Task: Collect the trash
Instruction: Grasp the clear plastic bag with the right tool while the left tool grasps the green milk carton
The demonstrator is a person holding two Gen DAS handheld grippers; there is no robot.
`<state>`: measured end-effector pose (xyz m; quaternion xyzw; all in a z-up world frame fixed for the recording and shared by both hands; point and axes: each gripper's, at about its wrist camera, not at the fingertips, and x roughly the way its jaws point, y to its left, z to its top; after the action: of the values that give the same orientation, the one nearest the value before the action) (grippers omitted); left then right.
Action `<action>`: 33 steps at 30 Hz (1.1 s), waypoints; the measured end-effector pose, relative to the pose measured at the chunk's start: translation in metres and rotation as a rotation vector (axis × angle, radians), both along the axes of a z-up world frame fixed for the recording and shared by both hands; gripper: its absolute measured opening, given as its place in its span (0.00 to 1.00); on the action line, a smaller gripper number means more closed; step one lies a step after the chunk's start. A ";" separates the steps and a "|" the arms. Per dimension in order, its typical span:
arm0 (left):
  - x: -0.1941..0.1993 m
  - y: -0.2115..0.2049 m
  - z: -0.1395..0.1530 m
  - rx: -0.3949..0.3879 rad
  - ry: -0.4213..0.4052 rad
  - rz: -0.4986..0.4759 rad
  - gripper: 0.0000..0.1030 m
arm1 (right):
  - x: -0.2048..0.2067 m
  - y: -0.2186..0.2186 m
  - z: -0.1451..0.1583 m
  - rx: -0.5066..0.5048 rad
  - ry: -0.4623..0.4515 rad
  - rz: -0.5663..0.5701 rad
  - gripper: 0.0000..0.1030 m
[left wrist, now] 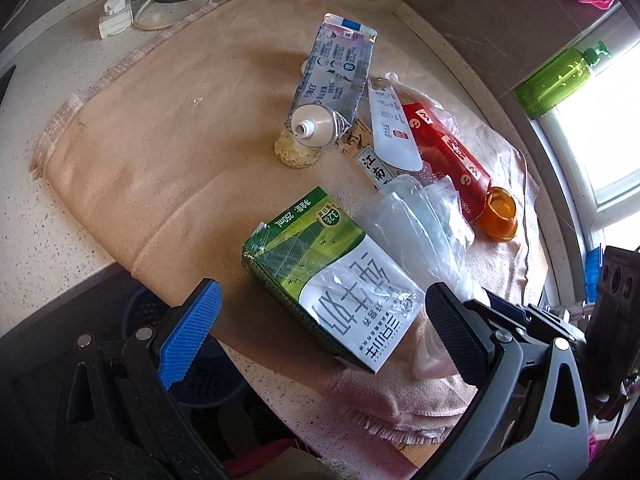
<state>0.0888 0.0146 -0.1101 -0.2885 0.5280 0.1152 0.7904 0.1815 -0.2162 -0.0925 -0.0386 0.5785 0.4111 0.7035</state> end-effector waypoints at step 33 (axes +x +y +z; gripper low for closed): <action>0.044 -0.032 -0.017 0.145 0.096 -0.132 0.80 | -0.008 -0.038 -0.006 -0.051 0.012 -0.115 0.40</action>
<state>0.1324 -0.0175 -0.1269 -0.1890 0.5733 0.1144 0.7890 0.1736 -0.2545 -0.0981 -0.0209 0.5943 0.3552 0.7213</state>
